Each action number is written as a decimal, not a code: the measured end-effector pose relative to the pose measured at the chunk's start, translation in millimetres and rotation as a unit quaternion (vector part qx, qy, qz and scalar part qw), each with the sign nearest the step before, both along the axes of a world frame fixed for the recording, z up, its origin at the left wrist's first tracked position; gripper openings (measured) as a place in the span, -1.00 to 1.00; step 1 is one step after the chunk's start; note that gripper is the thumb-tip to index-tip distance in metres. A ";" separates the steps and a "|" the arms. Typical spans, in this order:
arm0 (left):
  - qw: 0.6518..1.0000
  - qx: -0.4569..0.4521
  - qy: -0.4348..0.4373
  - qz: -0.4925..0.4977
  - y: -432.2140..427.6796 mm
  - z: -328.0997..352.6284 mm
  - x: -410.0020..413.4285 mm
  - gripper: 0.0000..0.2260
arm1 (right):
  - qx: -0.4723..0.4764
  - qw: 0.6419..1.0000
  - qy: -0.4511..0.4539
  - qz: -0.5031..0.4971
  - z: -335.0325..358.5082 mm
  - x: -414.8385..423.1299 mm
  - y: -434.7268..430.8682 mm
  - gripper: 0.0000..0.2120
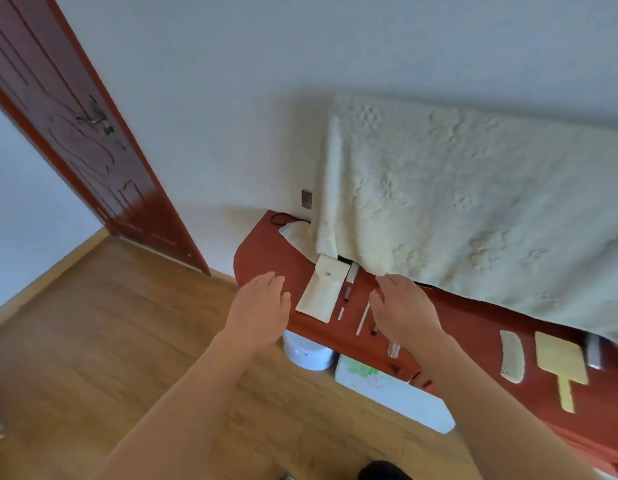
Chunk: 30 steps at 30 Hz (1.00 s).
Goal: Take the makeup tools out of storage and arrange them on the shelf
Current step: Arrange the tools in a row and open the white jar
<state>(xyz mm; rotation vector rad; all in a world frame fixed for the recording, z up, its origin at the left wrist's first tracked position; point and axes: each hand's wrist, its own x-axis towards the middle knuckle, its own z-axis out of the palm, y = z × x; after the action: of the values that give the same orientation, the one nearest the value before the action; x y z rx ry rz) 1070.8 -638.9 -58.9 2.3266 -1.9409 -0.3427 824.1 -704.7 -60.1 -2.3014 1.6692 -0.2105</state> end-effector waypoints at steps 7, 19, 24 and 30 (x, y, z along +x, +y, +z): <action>0.989 -0.014 0.019 -0.146 -73.7 -8.6 -54.9 -0.68 | 0.008 0.993 0.010 -0.118 -11.1 -62.1 -4.4 -0.67; 0.981 0.027 0.038 -0.187 -132.7 -44.5 -136.7 -0.68 | 0.047 0.990 0.001 -0.136 -48.7 -127.8 -47.9 -0.65; 0.977 0.053 0.036 -0.204 -141.0 -52.6 -147.8 -0.62 | 0.071 0.987 0.010 -0.147 -63.4 -128.9 -51.4 -0.64; 0.968 0.063 0.052 -0.238 -150.6 -79.7 -149.8 -0.57 | 0.111 0.978 0.011 -0.176 -82.2 -117.7 -54.1 -0.62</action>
<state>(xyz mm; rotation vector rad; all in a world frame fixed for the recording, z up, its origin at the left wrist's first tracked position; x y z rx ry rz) 921.0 -789.6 -138.7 1.8283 -2.4685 -0.6242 706.4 -758.8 -142.3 -1.8460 1.9915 -0.0649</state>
